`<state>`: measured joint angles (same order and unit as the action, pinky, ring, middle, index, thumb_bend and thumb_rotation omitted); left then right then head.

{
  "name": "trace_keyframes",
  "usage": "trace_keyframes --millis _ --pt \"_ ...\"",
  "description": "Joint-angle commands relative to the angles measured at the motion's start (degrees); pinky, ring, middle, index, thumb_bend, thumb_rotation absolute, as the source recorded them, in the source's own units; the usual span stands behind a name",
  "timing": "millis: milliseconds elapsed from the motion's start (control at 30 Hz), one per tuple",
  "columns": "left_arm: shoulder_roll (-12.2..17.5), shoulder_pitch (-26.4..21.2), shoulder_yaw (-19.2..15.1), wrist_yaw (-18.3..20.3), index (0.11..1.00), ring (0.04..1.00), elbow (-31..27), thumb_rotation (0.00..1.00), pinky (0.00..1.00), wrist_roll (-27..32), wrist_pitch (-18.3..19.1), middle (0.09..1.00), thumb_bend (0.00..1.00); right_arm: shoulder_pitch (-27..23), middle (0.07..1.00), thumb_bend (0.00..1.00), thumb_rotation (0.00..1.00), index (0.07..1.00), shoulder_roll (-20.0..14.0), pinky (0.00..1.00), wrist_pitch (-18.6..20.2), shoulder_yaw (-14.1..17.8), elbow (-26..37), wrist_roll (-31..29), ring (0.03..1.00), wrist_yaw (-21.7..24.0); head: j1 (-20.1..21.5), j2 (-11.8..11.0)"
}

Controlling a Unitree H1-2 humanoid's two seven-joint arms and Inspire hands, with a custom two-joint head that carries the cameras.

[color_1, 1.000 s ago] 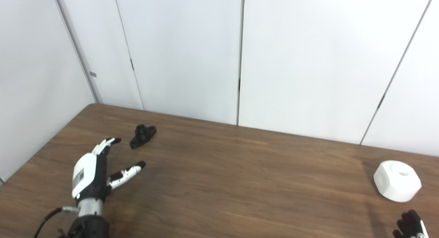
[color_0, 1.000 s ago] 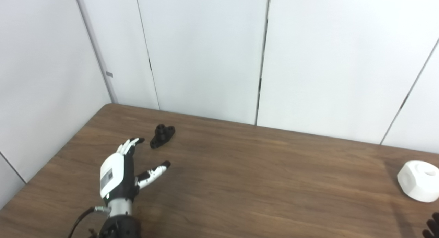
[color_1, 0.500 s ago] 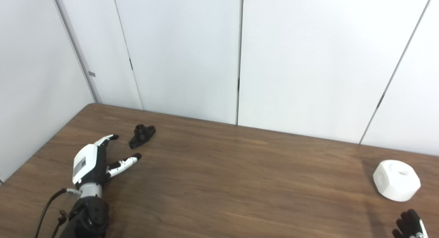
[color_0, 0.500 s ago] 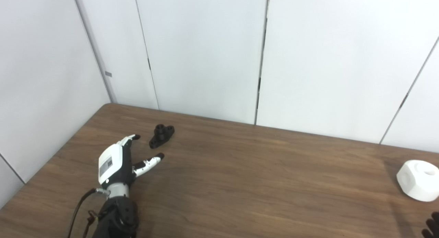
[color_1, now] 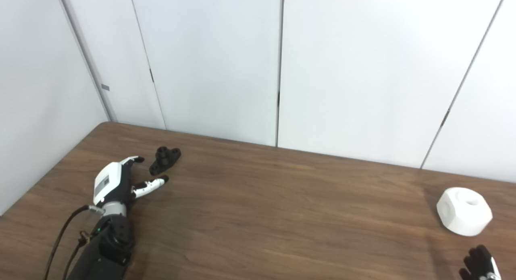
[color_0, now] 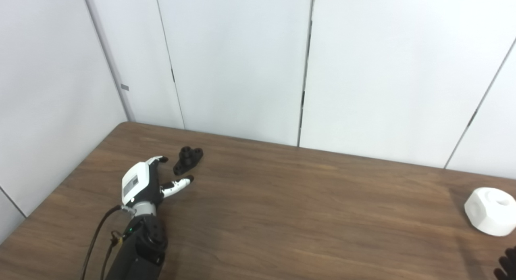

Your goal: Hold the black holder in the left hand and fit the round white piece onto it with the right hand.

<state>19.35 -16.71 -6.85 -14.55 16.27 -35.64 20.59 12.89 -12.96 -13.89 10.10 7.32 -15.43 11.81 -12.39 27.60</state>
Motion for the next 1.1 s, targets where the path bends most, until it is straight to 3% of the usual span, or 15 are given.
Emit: trace_keyframes --millis 0,367,600,1067 --pt "2.5 -3.2 0.8 -1.5 0.794 0.928 0.1 0.44 0.92 -0.7 -0.7 0.89 0.83 3.4 1.0 0.72 1.0 0.999 2.9 1.0 0.0 -1.7 -3.4 -0.3 1.0 -0.1 0.1 0.1" --pt "4.6 -6.3 4.5 -2.7 0.771 0.93 5.2 0.38 0.95 -0.5 -0.9 0.888 0.8 4.0 1.0 0.72 1.0 1.0 3.0 1.0 0.2 -2.0 -2.6 -0.2 1.0 0.1 0.9 0.3" --pt "5.2 -7.3 6.5 -2.7 0.775 0.929 6.3 0.4 0.94 -0.8 -0.3 0.89 0.81 4.1 1.0 0.72 1.0 1.0 3.3 1.0 0.1 -2.0 -2.7 -0.3 1.0 0.0 1.0 0.3" --pt "5.0 -7.2 7.0 -3.9 0.652 0.938 6.4 0.31 0.95 0.0 -1.5 0.878 0.77 4.3 1.0 0.7 1.0 1.0 3.4 1.0 0.4 -2.3 -1.9 0.4 1.0 -0.4 1.2 0.5"
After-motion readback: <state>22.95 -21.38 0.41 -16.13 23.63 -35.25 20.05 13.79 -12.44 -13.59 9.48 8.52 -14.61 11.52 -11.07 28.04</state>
